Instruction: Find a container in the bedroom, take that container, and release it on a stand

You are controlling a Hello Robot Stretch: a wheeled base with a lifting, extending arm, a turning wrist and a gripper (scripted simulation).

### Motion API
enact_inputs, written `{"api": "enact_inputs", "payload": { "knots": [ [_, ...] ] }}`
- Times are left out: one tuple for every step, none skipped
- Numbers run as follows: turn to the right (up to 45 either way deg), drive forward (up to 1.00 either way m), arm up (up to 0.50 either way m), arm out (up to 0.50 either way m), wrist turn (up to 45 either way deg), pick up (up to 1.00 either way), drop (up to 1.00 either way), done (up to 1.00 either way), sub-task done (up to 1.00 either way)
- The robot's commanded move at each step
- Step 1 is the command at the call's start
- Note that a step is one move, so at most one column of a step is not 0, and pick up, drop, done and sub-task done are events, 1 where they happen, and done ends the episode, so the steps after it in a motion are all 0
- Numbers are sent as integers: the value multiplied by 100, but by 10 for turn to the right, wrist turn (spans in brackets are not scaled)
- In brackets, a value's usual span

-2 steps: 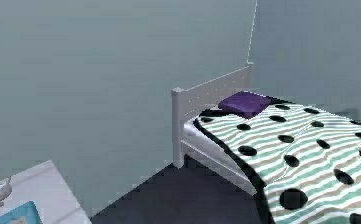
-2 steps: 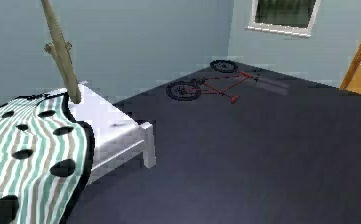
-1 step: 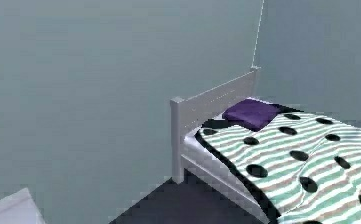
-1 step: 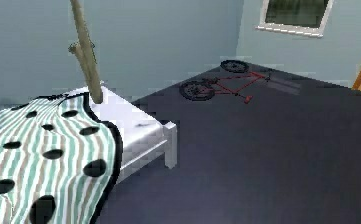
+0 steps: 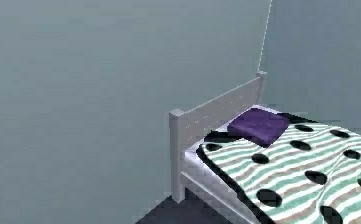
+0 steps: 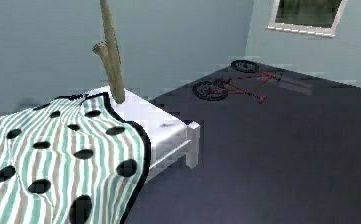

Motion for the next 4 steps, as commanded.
{"api": "enact_inputs", "payload": {
  "knots": [
    [-60,0,0,0,0,0,0,0,0],
    [0,15,0,0,0,0,0,0,0],
    [-360,0,0,0,0,0,0,0,0],
    [0,55,0,0,0,0,0,0,0]
  ]
}}
